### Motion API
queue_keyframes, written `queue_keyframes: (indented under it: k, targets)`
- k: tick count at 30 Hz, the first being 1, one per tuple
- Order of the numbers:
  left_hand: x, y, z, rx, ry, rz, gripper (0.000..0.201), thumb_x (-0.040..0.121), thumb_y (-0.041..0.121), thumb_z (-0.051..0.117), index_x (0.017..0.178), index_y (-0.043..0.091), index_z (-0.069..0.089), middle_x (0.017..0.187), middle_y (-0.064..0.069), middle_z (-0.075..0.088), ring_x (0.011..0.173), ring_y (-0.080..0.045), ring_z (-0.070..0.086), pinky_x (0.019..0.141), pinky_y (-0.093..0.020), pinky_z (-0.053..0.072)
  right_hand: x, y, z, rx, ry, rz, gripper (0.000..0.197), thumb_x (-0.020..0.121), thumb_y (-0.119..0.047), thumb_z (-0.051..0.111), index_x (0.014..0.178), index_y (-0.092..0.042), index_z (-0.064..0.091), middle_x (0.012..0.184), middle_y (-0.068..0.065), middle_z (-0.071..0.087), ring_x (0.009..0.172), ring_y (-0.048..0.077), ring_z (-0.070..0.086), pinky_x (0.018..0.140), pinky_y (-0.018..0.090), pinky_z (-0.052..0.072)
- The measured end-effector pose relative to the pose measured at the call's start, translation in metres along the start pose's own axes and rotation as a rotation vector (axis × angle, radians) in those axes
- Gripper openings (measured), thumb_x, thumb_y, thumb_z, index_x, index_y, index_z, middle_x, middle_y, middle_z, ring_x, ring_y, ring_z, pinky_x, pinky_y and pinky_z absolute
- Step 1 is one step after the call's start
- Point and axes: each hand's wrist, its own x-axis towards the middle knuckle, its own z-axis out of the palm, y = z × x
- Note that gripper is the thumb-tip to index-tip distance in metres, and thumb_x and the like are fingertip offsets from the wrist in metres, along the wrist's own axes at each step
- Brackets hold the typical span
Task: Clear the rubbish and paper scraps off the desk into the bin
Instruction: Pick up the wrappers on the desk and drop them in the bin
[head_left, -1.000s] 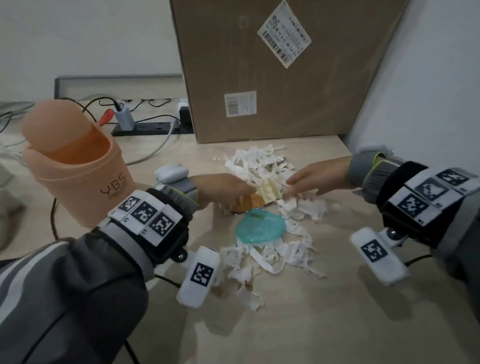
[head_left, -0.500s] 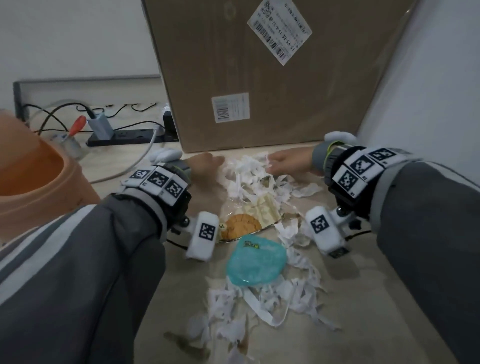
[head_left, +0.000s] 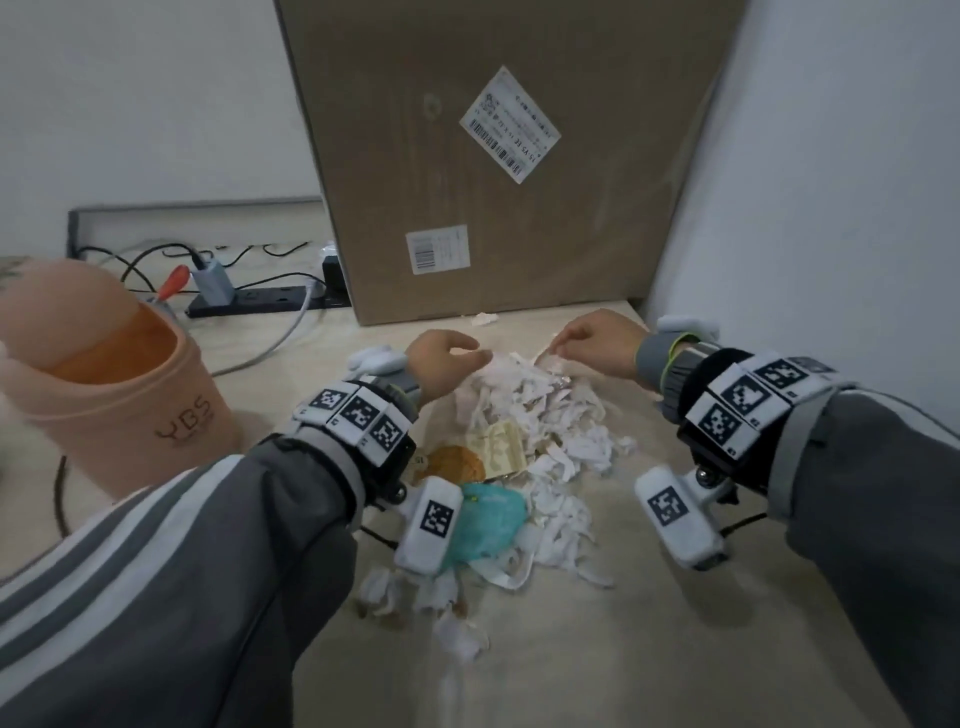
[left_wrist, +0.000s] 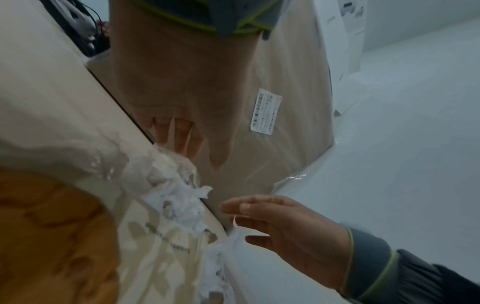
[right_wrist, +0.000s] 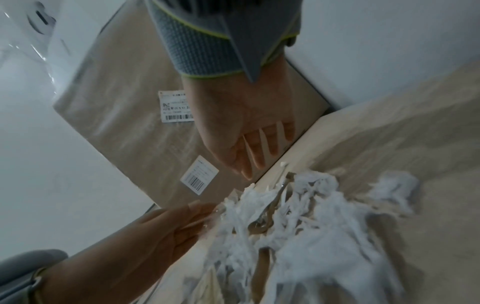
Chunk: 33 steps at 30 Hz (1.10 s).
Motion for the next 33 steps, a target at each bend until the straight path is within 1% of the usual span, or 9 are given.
queue_keyframes:
  k: [3,6,10,14,19,22,26,29,33]
  targets:
    - [-0.027,-0.005,-0.017,-0.047,0.095,-0.007,0.029,0.099,0.026,0.059,0.121,0.011,0.070,0.127,-0.008,0.067,0.107,-0.019,0.059,0.086,-0.024,0.039,-0.028,-0.003,-0.008,0.042,0.121,0.014,0.020,0.092,-0.017,0.052,0.086,-0.017,0.071,0.108,0.003,0.068,0.103,0.021,0.060,0.084,0.025,0.043]
    - [-0.047,-0.018,-0.028,-0.032,0.109,-0.041,0.026,0.099,0.018,0.056,0.118,0.006,0.070,0.123,-0.011,0.068,0.098,-0.018,0.056,0.084,-0.025,0.039,-0.044,-0.005,-0.007,0.028,0.134,0.037,0.020,0.089,-0.019,0.054,0.086,-0.014,0.073,0.104,0.006,0.070,0.100,0.023,0.062,0.089,0.033,0.048]
    - [-0.066,-0.034,-0.038,-0.029,0.120,-0.094,0.028,0.100,0.014,0.056,0.122,0.004,0.069,0.130,-0.012,0.065,0.115,-0.026,0.059,0.086,-0.022,0.037,-0.053,-0.010,-0.001,0.009,0.095,0.051,0.022,0.087,-0.022,0.057,0.090,-0.007,0.074,0.102,0.012,0.071,0.099,0.028,0.063,0.090,0.040,0.051]
    - [-0.058,-0.031,-0.038,-0.050,0.079,-0.097,0.031,0.101,0.017,0.056,0.127,0.005,0.065,0.135,-0.012,0.062,0.123,-0.026,0.056,0.089,-0.021,0.036,-0.040,-0.015,0.003,-0.064,0.007,0.077,0.031,0.088,-0.020,0.053,0.103,0.004,0.066,0.113,0.023,0.065,0.109,0.039,0.058,0.092,0.047,0.048]
    - [-0.009,-0.009,-0.030,-0.011,-0.025,-0.072,0.043,0.101,0.031,0.057,0.140,0.014,0.056,0.144,-0.007,0.053,0.126,-0.024,0.054,0.096,-0.026,0.040,-0.001,-0.003,-0.001,-0.062,-0.050,0.128,0.030,0.092,-0.017,0.053,0.118,-0.005,0.062,0.126,0.012,0.059,0.116,0.029,0.054,0.097,0.035,0.042]
    - [0.027,0.002,-0.025,0.047,-0.091,-0.043,0.045,0.101,0.035,0.055,0.143,0.016,0.054,0.149,-0.006,0.050,0.131,-0.024,0.052,0.106,-0.030,0.040,0.022,0.000,-0.004,-0.075,-0.103,0.121,0.041,0.093,-0.022,0.053,0.133,-0.011,0.051,0.139,0.007,0.048,0.127,0.025,0.045,0.101,0.030,0.036]
    - [0.085,0.016,-0.010,0.178,-0.200,0.027,0.045,0.104,0.032,0.050,0.144,0.012,0.051,0.148,-0.008,0.051,0.132,-0.026,0.051,0.106,-0.029,0.037,0.062,0.009,0.002,-0.219,-0.309,0.117,0.057,0.095,-0.034,0.049,0.146,-0.018,0.030,0.154,0.001,0.027,0.140,0.022,0.028,0.110,0.031,0.026]
    - [0.107,0.021,-0.002,0.269,-0.284,0.045,0.048,0.106,0.034,0.046,0.149,0.013,0.044,0.152,-0.007,0.045,0.135,-0.026,0.048,0.111,-0.032,0.036,0.071,0.016,0.008,-0.272,-0.472,0.089,0.061,0.095,-0.036,0.048,0.149,-0.020,0.023,0.158,-0.002,0.017,0.144,0.020,0.019,0.117,0.034,0.019]
    - [0.128,0.021,0.013,0.386,-0.359,0.033,0.051,0.108,0.035,0.040,0.151,0.009,0.039,0.155,-0.012,0.042,0.140,-0.029,0.042,0.114,-0.035,0.033,0.077,0.030,0.005,-0.273,-0.502,0.063,0.061,0.096,-0.033,0.048,0.149,-0.020,0.022,0.159,-0.004,0.011,0.146,0.016,0.010,0.119,0.033,0.011]
